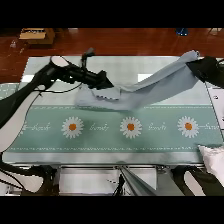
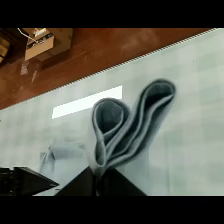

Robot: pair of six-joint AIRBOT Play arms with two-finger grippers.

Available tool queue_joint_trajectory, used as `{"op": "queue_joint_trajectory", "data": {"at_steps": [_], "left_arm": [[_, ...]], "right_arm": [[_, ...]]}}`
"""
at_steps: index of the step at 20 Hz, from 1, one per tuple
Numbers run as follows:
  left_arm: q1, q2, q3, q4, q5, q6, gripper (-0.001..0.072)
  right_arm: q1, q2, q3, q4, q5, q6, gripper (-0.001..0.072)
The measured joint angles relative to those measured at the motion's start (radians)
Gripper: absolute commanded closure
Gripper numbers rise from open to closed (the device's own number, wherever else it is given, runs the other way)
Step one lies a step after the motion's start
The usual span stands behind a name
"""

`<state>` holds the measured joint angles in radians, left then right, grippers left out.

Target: Fold the shirts.

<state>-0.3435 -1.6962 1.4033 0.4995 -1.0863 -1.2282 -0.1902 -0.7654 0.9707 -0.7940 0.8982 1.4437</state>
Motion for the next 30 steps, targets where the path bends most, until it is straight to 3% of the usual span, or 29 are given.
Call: {"op": "queue_joint_trajectory", "data": {"at_steps": [5, 10, 14, 17, 21, 24, 30], "left_arm": [[-0.179, -0.049, 0.000, -0.014, 0.114, -0.048, 0.0680], [-0.364, -0.128, 0.000, -0.151, 0.232, -0.089, 0.0680], [-0.420, -0.150, 0.000, -0.225, 0.306, -0.090, 0.0682], [-0.339, -0.090, -0.001, -0.217, 0.302, -0.062, 0.0683], [-0.122, 0.101, -0.001, -0.043, 0.239, -0.047, 0.0682], [0.081, 0.275, -0.001, 0.096, 0.130, -0.043, 0.0682], [0.436, 0.521, -0.001, 0.220, -0.048, -0.044, 0.0681]], "right_arm": [[0.000, 0.113, 0.000, -0.021, 0.087, 0.082, 0.0683], [0.000, 0.199, 0.000, -0.032, 0.145, 0.138, 0.0682], [0.000, 0.233, 0.000, -0.094, 0.177, 0.169, 0.0683], [0.000, 0.240, 0.000, -0.151, 0.198, 0.174, 0.0683], [0.000, 0.218, 0.000, -0.170, 0.193, 0.146, 0.0683], [0.015, 0.157, 0.000, -0.098, 0.138, 0.097, 0.0683], [0.301, -0.070, 0.000, -0.131, -0.045, 0.091, 0.0683]]}}
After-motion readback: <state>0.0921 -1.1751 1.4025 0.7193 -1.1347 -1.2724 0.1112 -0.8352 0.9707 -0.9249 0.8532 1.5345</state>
